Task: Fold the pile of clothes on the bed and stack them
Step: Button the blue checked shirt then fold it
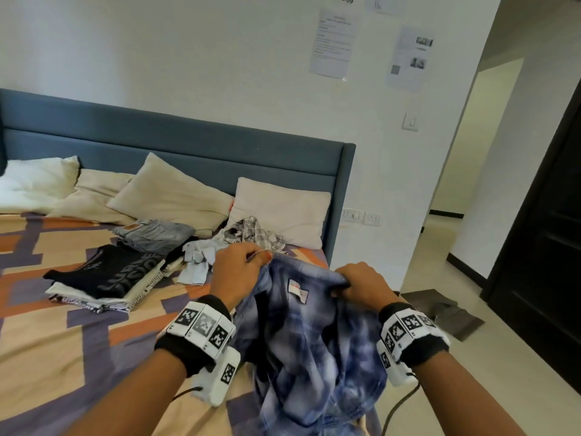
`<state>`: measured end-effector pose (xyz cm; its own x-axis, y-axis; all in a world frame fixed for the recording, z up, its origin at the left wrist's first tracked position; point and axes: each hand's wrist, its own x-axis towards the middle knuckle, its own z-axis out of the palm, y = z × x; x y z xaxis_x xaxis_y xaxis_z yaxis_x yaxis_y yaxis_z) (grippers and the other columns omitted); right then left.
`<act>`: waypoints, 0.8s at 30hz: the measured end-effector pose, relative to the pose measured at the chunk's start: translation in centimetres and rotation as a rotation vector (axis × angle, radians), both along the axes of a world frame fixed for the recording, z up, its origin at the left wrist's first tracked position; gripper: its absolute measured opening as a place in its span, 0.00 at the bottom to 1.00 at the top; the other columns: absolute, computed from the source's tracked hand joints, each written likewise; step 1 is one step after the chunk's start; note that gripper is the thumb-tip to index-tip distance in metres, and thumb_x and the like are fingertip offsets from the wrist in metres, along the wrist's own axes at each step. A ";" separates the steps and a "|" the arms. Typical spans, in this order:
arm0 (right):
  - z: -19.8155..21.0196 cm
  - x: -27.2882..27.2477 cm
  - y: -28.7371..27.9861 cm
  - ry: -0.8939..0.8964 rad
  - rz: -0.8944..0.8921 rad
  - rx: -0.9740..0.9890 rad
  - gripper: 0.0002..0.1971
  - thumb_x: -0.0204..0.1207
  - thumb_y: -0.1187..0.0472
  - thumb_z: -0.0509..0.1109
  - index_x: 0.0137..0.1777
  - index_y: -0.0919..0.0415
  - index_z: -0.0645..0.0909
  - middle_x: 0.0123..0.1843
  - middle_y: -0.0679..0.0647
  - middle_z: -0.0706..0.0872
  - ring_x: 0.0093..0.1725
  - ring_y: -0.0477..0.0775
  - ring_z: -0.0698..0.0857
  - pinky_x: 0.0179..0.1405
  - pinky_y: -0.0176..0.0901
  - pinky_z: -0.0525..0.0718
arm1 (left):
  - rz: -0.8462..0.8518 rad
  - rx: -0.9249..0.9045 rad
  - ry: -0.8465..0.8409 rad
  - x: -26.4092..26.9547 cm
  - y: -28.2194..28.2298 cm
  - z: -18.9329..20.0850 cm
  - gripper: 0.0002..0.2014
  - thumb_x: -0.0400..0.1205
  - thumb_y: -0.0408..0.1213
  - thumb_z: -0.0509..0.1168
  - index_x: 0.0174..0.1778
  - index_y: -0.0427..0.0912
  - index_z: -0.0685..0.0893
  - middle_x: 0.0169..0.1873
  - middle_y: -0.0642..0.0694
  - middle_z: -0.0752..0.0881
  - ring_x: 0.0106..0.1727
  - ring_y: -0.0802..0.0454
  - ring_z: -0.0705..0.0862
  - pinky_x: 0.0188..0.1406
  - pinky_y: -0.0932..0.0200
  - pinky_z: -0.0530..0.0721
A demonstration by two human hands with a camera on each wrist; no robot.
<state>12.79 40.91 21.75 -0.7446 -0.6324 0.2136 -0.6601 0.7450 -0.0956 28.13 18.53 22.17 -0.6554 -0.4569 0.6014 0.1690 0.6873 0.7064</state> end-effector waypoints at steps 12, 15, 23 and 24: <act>2.9 0.2 0.9 -0.161 0.101 -0.303 0.13 0.65 0.55 0.85 0.33 0.51 0.81 0.31 0.45 0.82 0.34 0.44 0.80 0.33 0.36 0.72 | 0.008 0.255 -0.336 -0.1 -0.4 -2.0 0.17 0.86 0.39 0.62 0.31 0.39 0.74 0.28 0.42 0.77 0.38 0.41 0.79 0.34 0.52 0.69; 1.0 -0.6 3.6 -0.305 0.036 -0.250 0.22 0.63 0.53 0.86 0.22 0.52 0.74 0.19 0.42 0.73 0.24 0.40 0.71 0.28 0.36 0.66 | -0.069 0.193 -0.424 -0.5 -2.3 -2.7 0.15 0.85 0.39 0.64 0.37 0.32 0.83 0.38 0.34 0.86 0.46 0.37 0.84 0.46 0.47 0.80; -4.1 -0.6 7.4 -0.723 0.072 -0.750 0.20 0.48 0.49 0.90 0.33 0.59 0.88 0.33 0.56 0.88 0.32 0.51 0.85 0.34 0.40 0.85 | -0.411 0.029 -0.471 1.2 -5.6 -3.3 0.32 0.70 0.55 0.76 0.70 0.70 0.72 0.42 0.38 0.86 0.41 0.48 0.83 0.45 0.60 0.80; -4.4 -0.7 7.4 -0.735 0.087 -0.777 0.25 0.43 0.46 0.91 0.37 0.59 0.89 0.37 0.58 0.90 0.36 0.52 0.87 0.39 0.42 0.87 | -0.395 -0.071 -0.502 1.3 -6.1 -3.6 0.39 0.67 0.61 0.76 0.73 0.75 0.65 0.45 0.40 0.85 0.46 0.49 0.83 0.48 0.58 0.79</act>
<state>12.11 48.27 17.35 -0.8138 -0.5728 0.0982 -0.2954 0.2622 -0.9187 29.43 12.42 18.60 -0.9759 -0.0940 0.1971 0.0792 0.6887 0.7207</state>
